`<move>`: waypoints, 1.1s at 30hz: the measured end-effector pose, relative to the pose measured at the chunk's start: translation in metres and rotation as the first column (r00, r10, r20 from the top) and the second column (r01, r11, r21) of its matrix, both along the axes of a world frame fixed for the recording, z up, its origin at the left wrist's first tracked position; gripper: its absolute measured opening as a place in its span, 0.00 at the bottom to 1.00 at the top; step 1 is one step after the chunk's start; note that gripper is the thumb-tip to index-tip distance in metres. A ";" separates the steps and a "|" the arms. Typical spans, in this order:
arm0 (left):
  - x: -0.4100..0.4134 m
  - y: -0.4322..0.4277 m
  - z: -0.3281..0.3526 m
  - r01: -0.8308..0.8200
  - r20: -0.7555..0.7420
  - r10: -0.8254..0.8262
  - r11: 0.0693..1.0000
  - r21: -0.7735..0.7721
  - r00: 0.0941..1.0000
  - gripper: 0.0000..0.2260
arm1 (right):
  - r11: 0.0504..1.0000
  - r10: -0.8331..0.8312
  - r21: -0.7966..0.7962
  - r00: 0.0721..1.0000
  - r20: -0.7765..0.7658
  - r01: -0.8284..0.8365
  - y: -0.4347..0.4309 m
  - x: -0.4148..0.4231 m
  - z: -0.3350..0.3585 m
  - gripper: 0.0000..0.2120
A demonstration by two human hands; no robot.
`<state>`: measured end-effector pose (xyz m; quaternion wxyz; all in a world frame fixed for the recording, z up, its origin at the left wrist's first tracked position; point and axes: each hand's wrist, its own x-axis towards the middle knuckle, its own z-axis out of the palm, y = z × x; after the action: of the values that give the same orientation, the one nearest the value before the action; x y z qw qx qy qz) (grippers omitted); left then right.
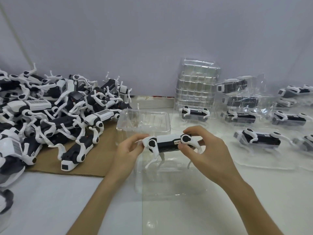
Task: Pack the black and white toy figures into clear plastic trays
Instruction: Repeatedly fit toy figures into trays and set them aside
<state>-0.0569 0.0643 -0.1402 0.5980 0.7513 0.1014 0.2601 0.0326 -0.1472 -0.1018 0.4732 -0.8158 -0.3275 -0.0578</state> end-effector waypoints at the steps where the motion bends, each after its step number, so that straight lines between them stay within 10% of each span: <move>1: 0.001 0.000 0.000 -0.016 -0.014 0.015 1.000 -0.012 1.000 0.13 | 1.000 0.008 0.008 1.000 -0.010 -0.008 -0.001 0.001 0.000 0.12; 9: -0.004 -0.002 -0.001 0.165 -0.124 -0.161 0.986 0.024 0.979 0.18 | 0.994 0.003 -0.109 1.000 -0.022 -0.005 -0.001 0.008 -0.005 0.06; 20: -0.004 -0.010 0.003 -0.056 0.058 0.047 0.984 0.171 0.997 0.11 | 0.936 -0.210 -0.334 0.937 -0.279 0.110 -0.009 0.021 -0.006 0.22; 33: -0.007 -0.011 0.002 -0.035 -0.136 0.056 0.987 0.156 0.989 0.12 | 0.898 -0.224 -0.437 0.905 -0.362 0.048 -0.013 0.028 -0.008 0.25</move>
<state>-0.0635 0.0536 -0.1382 0.5239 0.8088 0.1401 0.2274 0.0601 -0.1599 -0.1093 0.3392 -0.9134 -0.1685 0.1494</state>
